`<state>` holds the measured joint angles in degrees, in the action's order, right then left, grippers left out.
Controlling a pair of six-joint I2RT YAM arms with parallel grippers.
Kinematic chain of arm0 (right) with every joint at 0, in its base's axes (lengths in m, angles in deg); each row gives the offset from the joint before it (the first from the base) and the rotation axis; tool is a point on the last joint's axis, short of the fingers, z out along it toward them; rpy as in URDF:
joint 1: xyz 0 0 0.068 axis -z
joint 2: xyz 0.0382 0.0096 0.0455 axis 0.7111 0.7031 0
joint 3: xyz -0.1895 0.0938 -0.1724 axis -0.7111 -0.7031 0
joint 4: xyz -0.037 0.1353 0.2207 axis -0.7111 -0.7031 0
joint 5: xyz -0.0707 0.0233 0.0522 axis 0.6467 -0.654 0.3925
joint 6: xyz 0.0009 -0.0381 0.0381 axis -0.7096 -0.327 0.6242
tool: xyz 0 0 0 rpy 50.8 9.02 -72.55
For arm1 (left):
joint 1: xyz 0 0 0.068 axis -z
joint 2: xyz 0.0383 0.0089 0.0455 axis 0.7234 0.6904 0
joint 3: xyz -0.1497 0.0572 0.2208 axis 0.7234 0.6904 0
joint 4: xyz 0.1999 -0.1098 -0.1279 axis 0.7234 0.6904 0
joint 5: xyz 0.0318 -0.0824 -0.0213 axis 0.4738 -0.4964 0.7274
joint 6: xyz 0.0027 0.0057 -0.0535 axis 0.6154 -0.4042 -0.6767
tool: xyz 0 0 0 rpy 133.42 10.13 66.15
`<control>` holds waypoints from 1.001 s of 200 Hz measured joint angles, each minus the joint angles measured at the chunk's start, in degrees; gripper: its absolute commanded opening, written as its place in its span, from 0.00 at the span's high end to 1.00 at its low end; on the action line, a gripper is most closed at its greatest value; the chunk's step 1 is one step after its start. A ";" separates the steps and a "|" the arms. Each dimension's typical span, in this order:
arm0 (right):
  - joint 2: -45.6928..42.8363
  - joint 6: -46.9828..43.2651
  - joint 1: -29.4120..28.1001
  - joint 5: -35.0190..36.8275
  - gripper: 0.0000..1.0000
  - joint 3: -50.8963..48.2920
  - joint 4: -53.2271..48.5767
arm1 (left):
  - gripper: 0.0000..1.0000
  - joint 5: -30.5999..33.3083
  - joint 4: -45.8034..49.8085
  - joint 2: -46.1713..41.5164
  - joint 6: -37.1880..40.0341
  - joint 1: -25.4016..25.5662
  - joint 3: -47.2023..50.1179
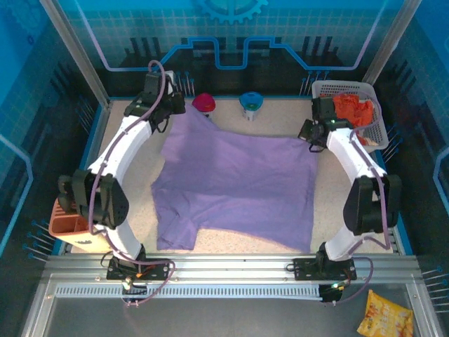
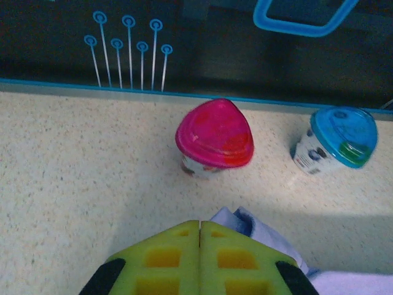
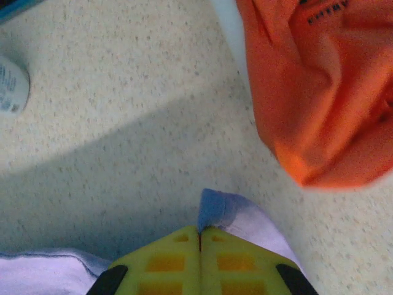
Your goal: Fold and stack the t-shirts
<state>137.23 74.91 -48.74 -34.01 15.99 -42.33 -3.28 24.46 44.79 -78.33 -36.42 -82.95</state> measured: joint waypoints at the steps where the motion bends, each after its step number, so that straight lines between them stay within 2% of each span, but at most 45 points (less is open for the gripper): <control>1: 0.22 0.04 0.07 0.00 1.00 0.20 0.02 | 1.00 0.02 -0.07 0.17 0.09 -0.02 -0.13; 22: 6.91 0.48 0.87 -1.11 1.00 6.14 0.68 | 1.00 1.09 -1.42 6.60 1.88 -0.17 -4.44; 28: 8.72 0.55 1.07 -1.55 0.98 7.72 0.63 | 0.93 1.51 -1.66 8.24 2.38 -0.17 -5.51; 37: 11.32 0.74 1.27 -2.21 0.83 9.99 0.59 | 0.78 2.25 -1.84 10.99 3.69 -0.17 -7.39; 42: 12.52 0.72 1.38 -2.43 0.70 11.15 0.44 | 0.63 2.58 -1.70 12.17 4.00 -0.17 -8.46; 49: 14.40 0.66 1.51 -3.10 0.57 12.92 0.22 | 0.58 3.30 -1.46 14.08 4.85 -0.17 -10.12; 58: 16.13 0.52 1.57 -3.78 0.43 14.62 -0.02 | 0.40 4.55 -0.87 16.11 5.84 -0.20 -12.22; 66: 17.03 0.17 1.62 -4.72 0.28 15.47 -0.04 | 0.20 5.60 -0.44 17.31 6.43 -0.22 -13.49; 74: 17.25 -0.33 1.62 -5.60 0.13 15.65 -0.07 | 0.10 6.47 0.28 17.68 6.73 -0.31 -14.14; 79: 17.22 -0.55 1.60 -6.23 0.06 15.63 -0.28 | 0.06 7.06 0.94 17.68 6.93 -0.33 -14.34; 87: 16.90 -1.18 1.53 -6.73 0.00 15.50 -0.37 | 0.05 8.07 1.99 17.66 7.02 -0.39 -14.69; 117: 12.59 -4.04 0.15 -7.52 0.00 12.81 -1.42 | 0.05 11.15 7.65 16.33 6.14 -0.59 -15.28; 135: 7.82 -5.51 -2.23 -7.28 0.00 9.40 -2.23 | 0.08 11.32 11.58 12.92 3.43 -0.59 -12.35; 171: -5.42 -5.62 -8.59 -6.91 0.00 -6.32 -4.04 | 0.13 8.85 16.74 -2.73 -3.10 -0.52 7.39; 200: -13.99 -3.98 -11.34 -7.80 0.05 -21.53 -5.88 | 0.16 5.38 19.91 -13.75 -8.50 0.28 24.22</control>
<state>123.24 70.93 -60.09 -41.81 -5.54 -48.21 2.10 44.37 31.04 -86.83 -36.14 -58.74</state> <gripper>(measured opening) 0.968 0.851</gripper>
